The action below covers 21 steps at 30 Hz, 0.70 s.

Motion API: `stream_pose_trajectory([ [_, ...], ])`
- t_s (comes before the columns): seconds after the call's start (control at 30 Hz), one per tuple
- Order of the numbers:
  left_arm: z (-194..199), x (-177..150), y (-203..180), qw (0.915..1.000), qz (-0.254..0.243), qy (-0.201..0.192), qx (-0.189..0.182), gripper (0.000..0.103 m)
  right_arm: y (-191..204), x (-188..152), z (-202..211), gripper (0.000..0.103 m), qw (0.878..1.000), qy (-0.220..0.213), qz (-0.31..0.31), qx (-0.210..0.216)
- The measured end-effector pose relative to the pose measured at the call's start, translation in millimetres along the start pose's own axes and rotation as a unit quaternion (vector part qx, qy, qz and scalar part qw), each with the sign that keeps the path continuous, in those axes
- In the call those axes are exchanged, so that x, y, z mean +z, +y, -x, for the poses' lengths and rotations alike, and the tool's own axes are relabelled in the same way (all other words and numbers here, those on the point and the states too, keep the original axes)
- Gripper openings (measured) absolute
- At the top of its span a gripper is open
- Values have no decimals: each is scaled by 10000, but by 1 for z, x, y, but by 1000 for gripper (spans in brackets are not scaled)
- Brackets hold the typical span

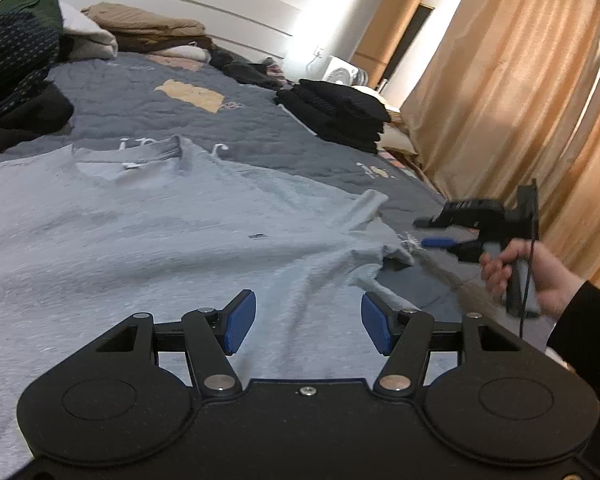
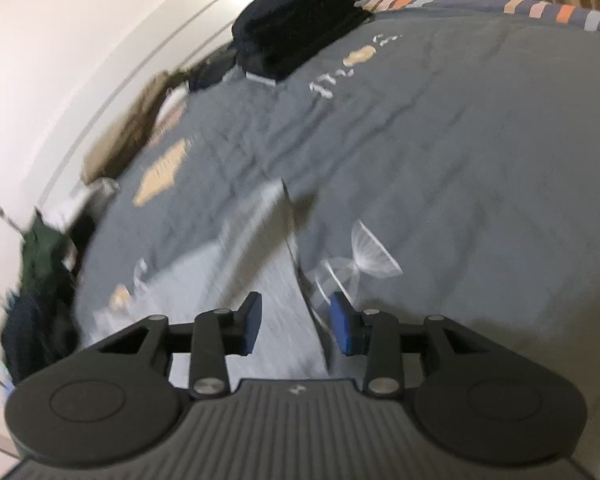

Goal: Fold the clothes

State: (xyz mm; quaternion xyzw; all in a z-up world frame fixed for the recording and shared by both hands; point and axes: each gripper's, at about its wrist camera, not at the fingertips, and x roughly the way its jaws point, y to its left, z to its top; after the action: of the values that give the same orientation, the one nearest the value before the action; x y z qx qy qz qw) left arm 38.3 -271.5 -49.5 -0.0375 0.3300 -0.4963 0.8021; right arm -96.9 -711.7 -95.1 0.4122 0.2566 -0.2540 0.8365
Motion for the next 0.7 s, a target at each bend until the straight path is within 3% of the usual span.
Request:
stream_pose_trajectory([
  [0.37, -4, -4, -9, 9998, -124, 70, -112, 58, -3, -5, -4, 37, 9991, 115, 412, 79],
  [0.7, -6, -6, -10, 9998, -145, 132, -73, 58, -7, -8, -18, 37, 9986, 277, 353, 290],
])
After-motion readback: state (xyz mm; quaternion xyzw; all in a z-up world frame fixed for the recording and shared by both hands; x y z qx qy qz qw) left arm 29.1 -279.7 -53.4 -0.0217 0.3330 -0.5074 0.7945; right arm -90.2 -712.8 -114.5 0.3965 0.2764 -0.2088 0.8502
